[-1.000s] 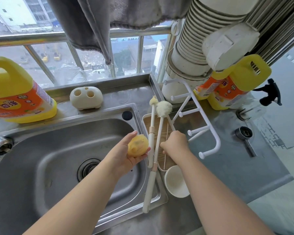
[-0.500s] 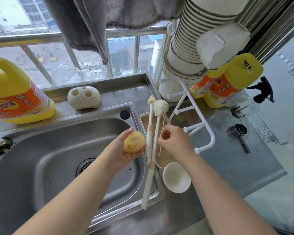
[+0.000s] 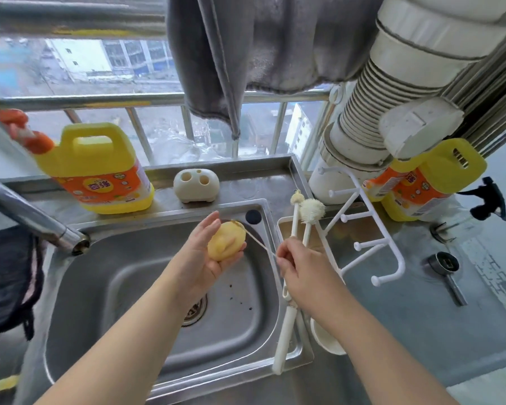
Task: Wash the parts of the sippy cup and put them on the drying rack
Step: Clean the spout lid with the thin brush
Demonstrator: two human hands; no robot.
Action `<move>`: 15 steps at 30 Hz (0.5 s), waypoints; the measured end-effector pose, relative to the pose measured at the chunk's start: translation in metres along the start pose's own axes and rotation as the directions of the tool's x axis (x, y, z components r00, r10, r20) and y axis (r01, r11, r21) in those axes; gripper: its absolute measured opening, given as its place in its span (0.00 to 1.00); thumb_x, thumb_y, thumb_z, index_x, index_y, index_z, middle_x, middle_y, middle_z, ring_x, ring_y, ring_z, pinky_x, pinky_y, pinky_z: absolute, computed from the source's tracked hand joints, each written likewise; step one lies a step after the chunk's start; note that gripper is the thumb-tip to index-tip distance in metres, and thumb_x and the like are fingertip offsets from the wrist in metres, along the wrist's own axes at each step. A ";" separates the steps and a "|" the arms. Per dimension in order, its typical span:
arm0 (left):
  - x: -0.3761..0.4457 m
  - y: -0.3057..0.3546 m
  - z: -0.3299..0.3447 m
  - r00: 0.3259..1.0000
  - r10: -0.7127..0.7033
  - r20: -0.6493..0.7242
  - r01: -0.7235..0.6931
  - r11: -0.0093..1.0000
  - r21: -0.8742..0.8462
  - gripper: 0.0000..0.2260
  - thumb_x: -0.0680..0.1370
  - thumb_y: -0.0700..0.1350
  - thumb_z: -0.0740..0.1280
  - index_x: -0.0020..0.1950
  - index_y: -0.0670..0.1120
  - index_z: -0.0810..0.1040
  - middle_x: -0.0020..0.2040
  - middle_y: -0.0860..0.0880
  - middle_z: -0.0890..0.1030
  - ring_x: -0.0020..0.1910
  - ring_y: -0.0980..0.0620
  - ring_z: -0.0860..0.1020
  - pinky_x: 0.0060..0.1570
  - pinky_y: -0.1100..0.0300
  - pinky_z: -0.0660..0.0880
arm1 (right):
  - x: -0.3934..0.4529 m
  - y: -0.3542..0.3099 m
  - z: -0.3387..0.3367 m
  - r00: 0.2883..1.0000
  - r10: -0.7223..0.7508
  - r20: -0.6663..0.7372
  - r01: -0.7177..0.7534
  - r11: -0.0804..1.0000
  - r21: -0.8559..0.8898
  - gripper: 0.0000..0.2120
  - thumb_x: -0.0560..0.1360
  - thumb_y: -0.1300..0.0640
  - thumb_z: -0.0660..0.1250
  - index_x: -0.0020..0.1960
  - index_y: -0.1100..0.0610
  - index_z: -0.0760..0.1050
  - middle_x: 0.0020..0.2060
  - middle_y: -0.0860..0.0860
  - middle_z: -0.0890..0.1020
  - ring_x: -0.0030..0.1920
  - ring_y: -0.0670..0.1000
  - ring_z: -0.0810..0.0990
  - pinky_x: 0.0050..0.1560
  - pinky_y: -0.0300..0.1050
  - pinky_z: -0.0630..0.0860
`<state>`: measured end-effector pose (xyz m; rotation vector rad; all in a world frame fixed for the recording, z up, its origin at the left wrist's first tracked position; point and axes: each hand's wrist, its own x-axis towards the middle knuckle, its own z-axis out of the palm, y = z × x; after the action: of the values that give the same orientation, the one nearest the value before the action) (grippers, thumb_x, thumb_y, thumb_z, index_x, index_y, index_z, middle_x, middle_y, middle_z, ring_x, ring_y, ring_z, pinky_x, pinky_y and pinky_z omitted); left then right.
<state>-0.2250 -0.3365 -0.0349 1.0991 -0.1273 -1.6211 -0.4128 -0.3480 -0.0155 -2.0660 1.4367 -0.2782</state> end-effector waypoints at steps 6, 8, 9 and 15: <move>-0.041 0.043 -0.021 0.995 0.074 -0.068 -0.084 0.982 -0.169 0.27 0.68 0.48 0.70 0.64 0.39 0.71 0.56 0.37 0.80 0.46 0.44 0.83 0.38 0.56 0.82 | -0.013 -0.051 -0.010 0.992 -0.104 0.073 0.106 0.994 -0.028 0.04 0.82 0.53 0.54 0.51 0.47 0.66 0.37 0.44 0.75 0.37 0.44 0.74 0.41 0.44 0.73; -0.054 0.054 -0.027 0.995 0.050 -0.089 -0.072 0.964 -0.256 0.24 0.69 0.50 0.70 0.60 0.39 0.73 0.52 0.36 0.82 0.46 0.41 0.82 0.40 0.54 0.82 | -0.018 -0.071 -0.014 0.984 -0.160 0.077 0.164 0.985 -0.051 0.09 0.82 0.53 0.53 0.57 0.43 0.69 0.38 0.41 0.75 0.37 0.42 0.73 0.39 0.36 0.70; -0.059 0.059 -0.029 0.995 0.051 -0.090 -0.074 0.959 -0.273 0.22 0.71 0.51 0.69 0.59 0.40 0.73 0.51 0.36 0.82 0.46 0.40 0.81 0.38 0.54 0.82 | -0.020 -0.081 -0.015 0.979 -0.186 0.082 0.191 0.980 -0.057 0.13 0.81 0.53 0.54 0.61 0.40 0.69 0.41 0.41 0.77 0.40 0.41 0.74 0.41 0.35 0.70; -0.081 0.076 -0.043 0.984 0.156 -0.088 -0.175 0.942 -0.287 0.19 0.79 0.55 0.59 0.57 0.41 0.77 0.54 0.36 0.80 0.47 0.38 0.79 0.47 0.47 0.79 | -0.023 -0.123 -0.003 0.956 -0.265 0.127 0.280 0.952 -0.120 0.24 0.79 0.56 0.56 0.69 0.34 0.64 0.51 0.46 0.78 0.53 0.48 0.76 0.53 0.45 0.73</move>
<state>-0.1446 -0.2799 0.0331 0.8845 0.0615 -1.4000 -0.3273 -0.2999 0.0619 -2.3561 1.1309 -0.1769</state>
